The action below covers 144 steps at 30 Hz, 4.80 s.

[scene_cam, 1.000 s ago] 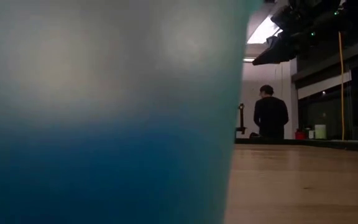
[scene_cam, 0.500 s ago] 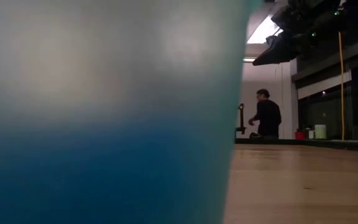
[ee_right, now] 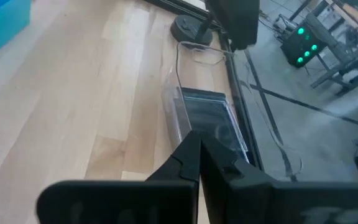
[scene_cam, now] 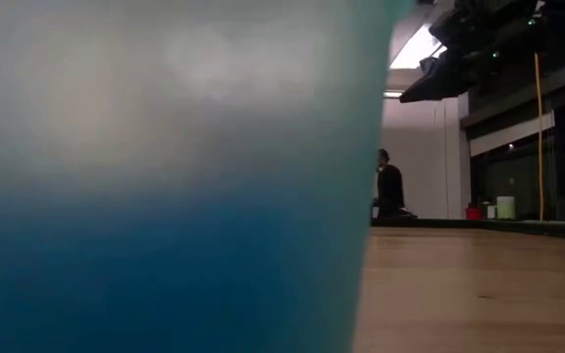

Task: Pick & place jewel cases by type
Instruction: Return to Home Position

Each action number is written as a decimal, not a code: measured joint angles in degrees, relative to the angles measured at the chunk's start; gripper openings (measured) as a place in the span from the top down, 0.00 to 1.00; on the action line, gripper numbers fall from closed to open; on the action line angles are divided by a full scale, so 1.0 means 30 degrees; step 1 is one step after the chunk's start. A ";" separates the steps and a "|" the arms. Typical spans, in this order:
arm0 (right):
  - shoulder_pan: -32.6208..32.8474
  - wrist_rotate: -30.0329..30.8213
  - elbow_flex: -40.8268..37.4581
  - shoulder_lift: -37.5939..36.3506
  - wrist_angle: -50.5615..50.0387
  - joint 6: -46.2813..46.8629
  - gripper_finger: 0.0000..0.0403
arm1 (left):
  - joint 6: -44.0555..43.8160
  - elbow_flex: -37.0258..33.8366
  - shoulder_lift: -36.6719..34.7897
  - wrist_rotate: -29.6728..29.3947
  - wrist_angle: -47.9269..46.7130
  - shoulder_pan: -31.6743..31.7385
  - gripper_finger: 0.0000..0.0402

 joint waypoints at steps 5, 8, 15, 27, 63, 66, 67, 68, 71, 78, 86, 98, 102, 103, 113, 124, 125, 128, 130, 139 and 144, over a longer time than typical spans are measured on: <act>-0.0336 -0.0023 -0.0015 -0.0559 0.0290 0.1554 0.98 | 0.1847 0.0003 -0.0007 0.2599 0.5037 -0.0694 0.59; -0.0335 -0.0009 -0.0015 -0.1542 0.0479 0.2721 0.98 | 0.4061 0.0465 -0.0111 0.3824 0.6455 -0.1385 0.65; -0.0321 0.0007 -0.0015 -0.5466 -0.0040 0.5302 0.98 | 0.9857 0.1333 -0.2328 0.6523 0.6314 -0.3140 0.91; 0.0131 0.0055 0.4079 -0.9829 -0.8986 0.7278 0.98 | 1.3992 0.1235 -0.9468 0.4400 -0.4971 -0.5620 1.00; -0.0241 0.2376 0.1705 -1.2639 -1.0347 1.3555 0.98 | 0.9168 -2.4378 -3.0677 0.2106 0.3369 -0.6370 1.00; -0.0241 0.1707 0.1705 -1.2225 -0.9861 1.3350 0.98 | 0.9962 -2.4378 -3.1412 0.4414 0.1599 -0.4699 1.00; -0.0241 0.1550 0.1705 -1.2177 -0.9552 1.3330 0.98 | 1.0123 -2.4367 -3.1575 0.4978 0.1014 -0.4221 1.00; -0.0241 0.1536 0.1705 -1.2177 -0.9092 1.3287 0.98 | 1.0435 -2.4311 -3.1604 0.5441 0.0901 -0.3804 1.00; -0.0241 0.1541 0.1705 -1.2221 -0.7751 1.3043 0.98 | 1.1708 -2.4305 -3.1449 0.6158 0.0916 -0.3081 1.00; -0.0241 0.1529 0.1705 -1.2235 -0.7612 1.2843 0.98 | 1.2060 -2.4298 -3.0702 0.5858 0.0883 -0.3025 1.00; -0.0241 0.1486 0.1705 -1.2235 -0.7534 1.2793 0.98 | 1.1249 -2.4370 -3.0889 0.2684 0.1752 -0.4345 1.00; -0.0234 0.1113 0.1712 -1.2250 -0.7188 1.2465 0.98 | 1.2808 -2.5290 -3.2937 0.2216 0.4100 -0.5312 0.99; -0.0234 0.1063 0.1706 -1.2250 -0.7690 1.1790 0.98 | 1.2923 -2.5324 -3.2678 0.2945 0.4071 -0.5291 1.00; -0.0234 0.1033 0.1702 -1.2250 -0.7731 1.1861 0.98 | 1.2768 -2.5325 -3.2596 0.3303 0.4010 -0.5292 1.00; -0.0234 -0.0142 0.1171 -1.2250 -0.6694 1.2392 0.98 | 1.2636 -2.5325 -3.2168 0.4063 0.3892 -0.5292 0.99; 0.2576 -0.0406 -0.4463 -1.1848 0.2438 1.4666 0.98 | 1.2488 -2.5325 -3.2166 0.4063 0.3899 -0.5292 0.99; 0.3139 -0.0048 -0.5019 -1.1712 0.2967 1.4804 0.98 | 1.2488 -2.5325 -3.2166 0.4070 0.3899 -0.5292 0.99; 0.5119 0.1552 -0.6511 -1.1158 0.4358 1.4885 0.98 | 1.2488 -2.5325 -3.2166 0.4066 0.3902 -0.5292 0.99; 0.6633 0.2886 -0.7386 -1.0670 0.5811 1.4926 0.98 | 1.2488 -2.5325 -3.2166 0.4068 0.3907 -0.5292 0.99; 1.1550 0.5711 -0.9416 -0.9971 0.8663 1.2853 0.98 | 1.2488 -2.5324 -3.2166 0.4065 0.3907 -0.5292 0.99; 1.2433 0.5716 -1.1381 -1.1300 1.1075 1.3388 0.98 | 1.2489 -2.5323 -3.2166 0.4065 0.3912 -0.5292 0.99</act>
